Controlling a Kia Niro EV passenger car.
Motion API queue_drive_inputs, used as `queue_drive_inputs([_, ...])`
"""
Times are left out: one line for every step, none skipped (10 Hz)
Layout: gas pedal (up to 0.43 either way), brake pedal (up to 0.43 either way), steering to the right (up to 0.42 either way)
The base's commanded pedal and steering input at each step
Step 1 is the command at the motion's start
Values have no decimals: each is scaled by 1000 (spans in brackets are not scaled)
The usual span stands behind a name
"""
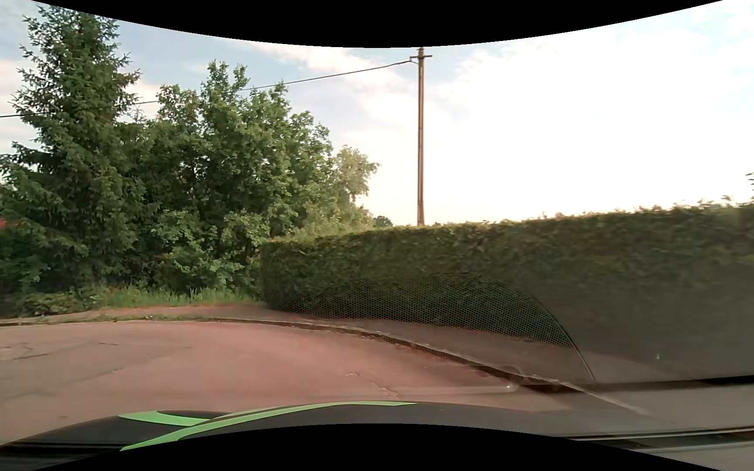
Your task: Follow the waypoints while adhering to traffic rules and regulations
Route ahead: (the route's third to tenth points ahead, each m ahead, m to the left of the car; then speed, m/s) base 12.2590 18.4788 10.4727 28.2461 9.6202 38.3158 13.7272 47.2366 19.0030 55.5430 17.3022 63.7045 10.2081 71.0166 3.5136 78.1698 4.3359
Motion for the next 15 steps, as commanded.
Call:
queue_drive_inputs([0, 171, -409])
queue_drive_inputs([0, 171, -416])
queue_drive_inputs([0, 171, -421])
queue_drive_inputs([0, 171, -428])
queue_drive_inputs([0, 165, -432])
queue_drive_inputs([0, 165, -434])
queue_drive_inputs([0, 165, -435])
queue_drive_inputs([0, 165, -434])
queue_drive_inputs([0, 165, -428])
queue_drive_inputs([0, 165, -424])
queue_drive_inputs([0, 165, -423])
queue_drive_inputs([0, 165, -423])
queue_drive_inputs([0, 165, -422])
queue_drive_inputs([0, 165, -420])
queue_drive_inputs([0, 159, -414])
